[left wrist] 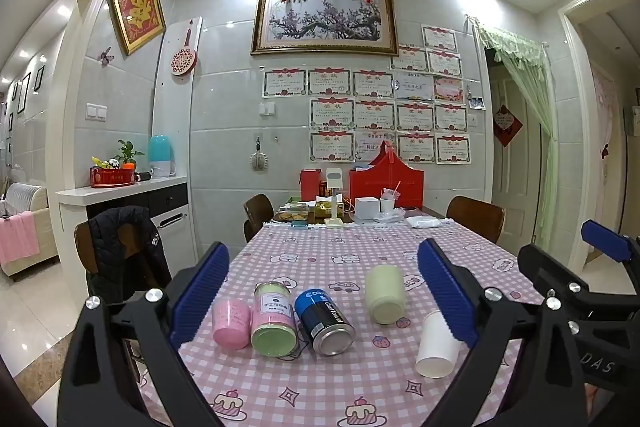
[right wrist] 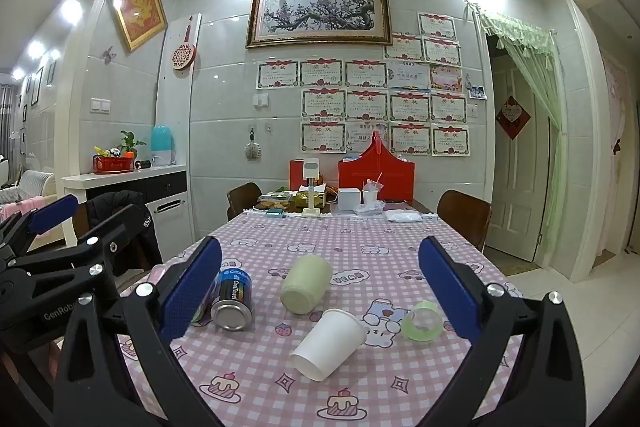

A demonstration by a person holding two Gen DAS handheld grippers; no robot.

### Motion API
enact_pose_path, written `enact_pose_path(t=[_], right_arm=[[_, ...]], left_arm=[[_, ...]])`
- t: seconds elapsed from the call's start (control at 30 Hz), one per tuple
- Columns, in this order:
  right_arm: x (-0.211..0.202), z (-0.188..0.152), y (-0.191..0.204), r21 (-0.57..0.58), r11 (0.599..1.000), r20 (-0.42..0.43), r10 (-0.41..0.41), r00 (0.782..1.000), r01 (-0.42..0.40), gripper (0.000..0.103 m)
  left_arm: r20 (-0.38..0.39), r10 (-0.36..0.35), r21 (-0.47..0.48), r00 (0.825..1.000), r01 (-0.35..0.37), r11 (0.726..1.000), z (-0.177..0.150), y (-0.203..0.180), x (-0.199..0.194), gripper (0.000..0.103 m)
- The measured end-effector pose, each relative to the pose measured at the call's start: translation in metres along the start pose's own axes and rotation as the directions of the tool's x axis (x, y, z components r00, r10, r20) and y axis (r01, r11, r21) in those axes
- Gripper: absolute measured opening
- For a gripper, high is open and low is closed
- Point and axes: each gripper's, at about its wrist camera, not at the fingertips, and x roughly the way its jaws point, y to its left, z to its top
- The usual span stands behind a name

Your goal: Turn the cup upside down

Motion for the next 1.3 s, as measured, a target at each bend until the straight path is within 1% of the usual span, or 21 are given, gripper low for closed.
enact_pose_path(t=[1.03,1.07,1.3], right_arm=[[-0.0003,0.0021,0.0019,-0.004,1.000,-0.002,-0.001,1.000,0.001,0.095],[0.0004,-0.0028,0.0023,-0.005,1.000,-0.002,0.000,1.000,0.000,0.095],[0.0009,0.0013,0.0010,-0.007,1.000,-0.001,0.001,1.000,-0.001,0.095]], left_arm=[[-0.002,0.002,-0.001,1.000,-0.002,1.000,0.0001,0.0041,-0.0014,0.094],[-0.002,0.002,-0.002,1.000,-0.002,1.000,0.0005,0.0046,-0.0014,0.094],[-0.002,0.004,-0.001,1.000,-0.004,1.000,0.0043,0.0066,0.0000,0.094]])
